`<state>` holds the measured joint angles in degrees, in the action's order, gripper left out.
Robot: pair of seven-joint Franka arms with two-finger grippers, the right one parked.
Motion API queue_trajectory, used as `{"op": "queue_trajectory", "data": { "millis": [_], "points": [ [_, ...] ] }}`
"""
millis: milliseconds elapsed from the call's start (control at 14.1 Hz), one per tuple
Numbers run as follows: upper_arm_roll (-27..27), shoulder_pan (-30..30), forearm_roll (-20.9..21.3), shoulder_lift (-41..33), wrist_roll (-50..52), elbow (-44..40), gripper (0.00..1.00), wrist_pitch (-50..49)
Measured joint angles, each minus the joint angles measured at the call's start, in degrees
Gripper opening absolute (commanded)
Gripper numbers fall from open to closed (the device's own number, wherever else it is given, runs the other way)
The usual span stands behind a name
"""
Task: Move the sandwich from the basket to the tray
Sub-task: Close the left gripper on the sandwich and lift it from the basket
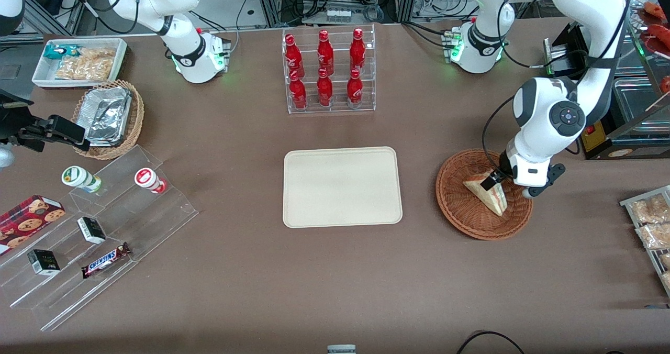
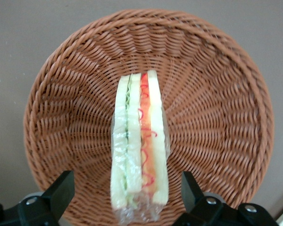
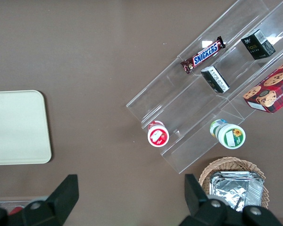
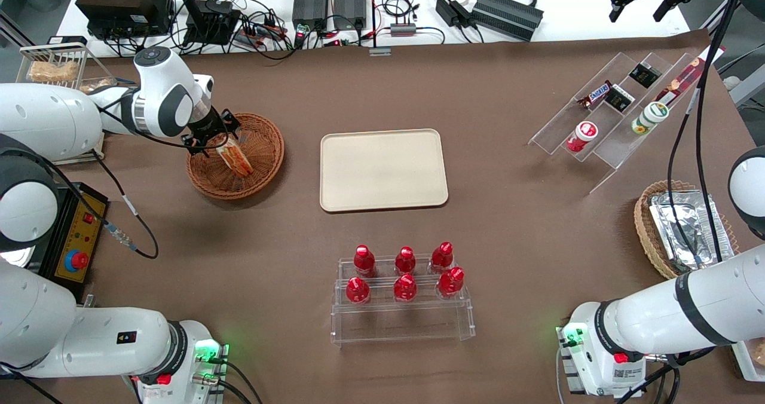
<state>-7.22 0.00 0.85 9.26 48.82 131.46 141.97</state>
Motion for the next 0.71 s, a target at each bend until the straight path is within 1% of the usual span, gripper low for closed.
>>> {"op": "queue_trajectory", "data": {
  "millis": [212,283,354,424,495,566,636,707],
  "points": [
    [-0.01,0.00,-0.02,2.59,6.17,0.18,1.00,3.66],
    [-0.01,0.00,-0.02,3.46,8.20,0.19,0.93,4.68],
    [-0.02,-0.04,-0.02,4.24,10.12,0.19,0.82,5.33],
    [-0.03,-0.20,-0.02,4.88,11.44,0.18,0.65,5.82],
    [-0.06,-0.42,-0.03,5.31,12.54,0.18,0.35,6.01],
    [-0.11,-0.61,-0.03,5.47,13.59,0.18,0.13,6.03],
    [-0.17,-0.73,-0.03,5.43,13.97,0.13,0.06,6.03],
    [-0.19,-0.84,-0.03,5.32,13.98,0.02,0.04,6.02]
  ]
}}
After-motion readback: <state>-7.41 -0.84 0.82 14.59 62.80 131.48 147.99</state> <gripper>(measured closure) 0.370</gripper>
